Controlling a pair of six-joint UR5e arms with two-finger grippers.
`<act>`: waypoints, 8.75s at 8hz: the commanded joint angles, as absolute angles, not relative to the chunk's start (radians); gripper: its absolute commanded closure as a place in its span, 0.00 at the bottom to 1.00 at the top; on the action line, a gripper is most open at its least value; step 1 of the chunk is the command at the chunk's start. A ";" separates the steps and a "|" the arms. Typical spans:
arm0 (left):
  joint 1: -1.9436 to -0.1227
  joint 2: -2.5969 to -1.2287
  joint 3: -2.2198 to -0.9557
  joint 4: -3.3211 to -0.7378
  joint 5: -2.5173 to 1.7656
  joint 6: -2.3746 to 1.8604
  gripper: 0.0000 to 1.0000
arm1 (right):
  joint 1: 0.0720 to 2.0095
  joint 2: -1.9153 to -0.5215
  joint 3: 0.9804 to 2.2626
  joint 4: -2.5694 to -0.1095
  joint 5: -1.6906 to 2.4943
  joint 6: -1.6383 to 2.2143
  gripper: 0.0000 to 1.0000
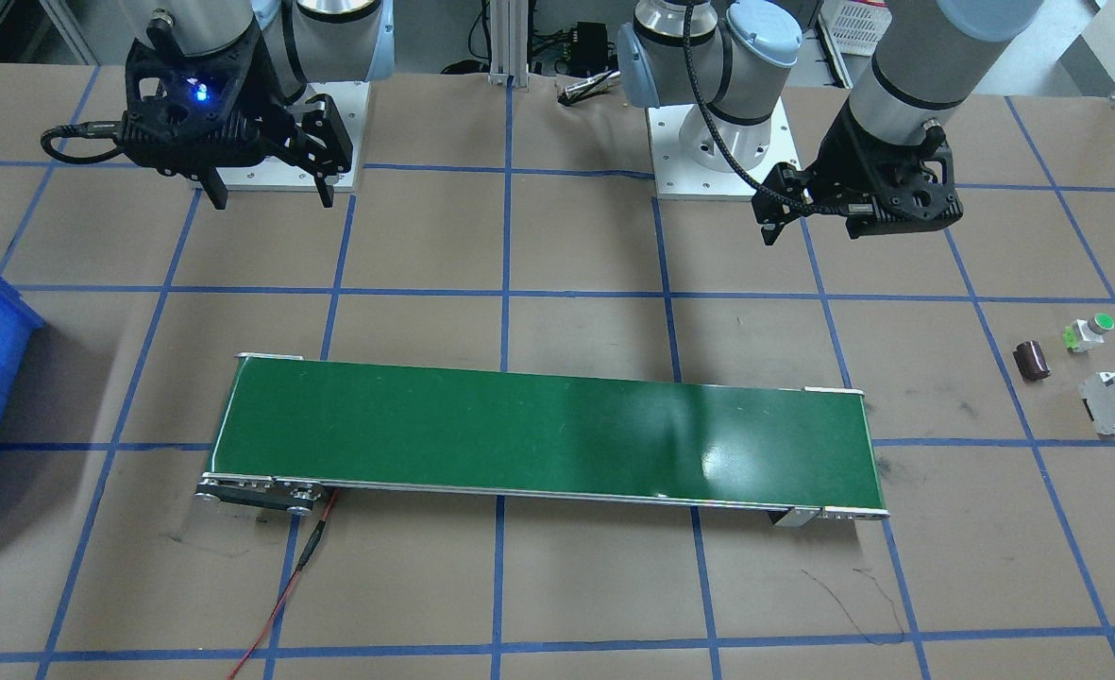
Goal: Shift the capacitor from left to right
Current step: 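Lower the left gripper onto the brown capacitor and close on it, then lift the capacitor with the left gripper and carry it over the conveyor, then place the capacitor on the belt end nearest the left gripper and release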
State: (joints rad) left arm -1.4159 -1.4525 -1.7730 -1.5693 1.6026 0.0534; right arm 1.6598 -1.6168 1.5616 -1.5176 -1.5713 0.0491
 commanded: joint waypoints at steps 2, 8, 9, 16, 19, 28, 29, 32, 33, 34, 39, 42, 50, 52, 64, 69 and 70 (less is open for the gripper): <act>-1.402 -1.445 -1.773 -1.575 1.609 0.055 0.00 | 1.660 -1.617 1.562 -1.517 -1.572 0.049 0.00; -0.917 -1.643 -1.784 -1.516 1.677 0.409 0.00 | 1.660 -1.617 1.562 -1.517 -1.575 0.049 0.00; -0.867 -1.669 -1.789 -1.482 1.675 0.407 0.00 | 1.660 -1.617 1.562 -1.517 -1.575 0.049 0.00; -0.676 -1.900 -1.792 -1.123 1.786 0.540 0.00 | 1.660 -1.617 1.563 -1.516 -1.575 0.049 0.00; -0.676 -1.937 -1.790 -1.117 1.781 0.541 0.00 | 1.660 -1.617 1.563 -1.517 -1.575 0.049 0.00; -0.678 -2.028 -1.787 -1.014 1.772 0.769 0.33 | 1.658 -1.647 1.566 -1.497 -1.582 0.006 0.00; -0.678 -2.034 -1.784 -1.014 1.773 0.770 0.34 | 1.658 -1.651 1.566 -1.497 -1.575 0.006 0.00; -0.678 -2.042 -1.782 -1.009 1.772 0.798 0.41 | 1.655 -1.638 1.568 -1.540 -1.577 -0.008 0.00; -0.678 -2.045 -1.782 -1.009 1.772 0.798 0.41 | 1.651 -1.638 1.568 -1.539 -1.577 -0.006 0.00; -0.678 -2.045 -1.782 -1.009 1.772 0.799 0.41 | 1.651 -1.637 1.568 -1.540 -1.577 -0.009 0.00; -0.678 -2.065 -1.776 -0.999 1.731 0.819 0.62 | 1.641 -1.637 1.568 -1.536 -1.580 -0.014 0.00; -0.678 -2.042 -1.776 -0.999 1.724 0.827 1.00 | 1.624 -1.635 1.571 -1.529 -1.577 -0.014 0.00; -1.190 -1.678 -1.775 -1.088 1.640 0.758 1.00 | 1.626 -1.637 1.580 -1.525 -1.566 -0.009 0.00; -1.210 -1.751 -1.772 -1.071 1.579 0.752 1.00 | 1.626 -1.637 1.580 -1.525 -1.566 -0.011 0.00; -1.267 -1.888 -1.773 -1.101 1.532 0.370 0.00 | 1.625 -1.637 1.580 -1.529 -1.574 -0.014 0.00; -1.379 -1.611 -1.761 -1.424 1.537 0.282 0.00 | 1.626 -1.637 1.582 -1.532 -1.575 -0.037 0.00; -1.379 -1.583 -1.747 -1.448 1.554 0.264 0.00 | 1.625 -1.628 1.589 -1.543 -1.560 -0.037 0.00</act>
State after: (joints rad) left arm -1.3698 -1.6701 -1.7653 -1.3588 1.5368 0.2853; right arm 1.6248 -1.6361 1.5813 -1.5321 -1.5748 -0.0278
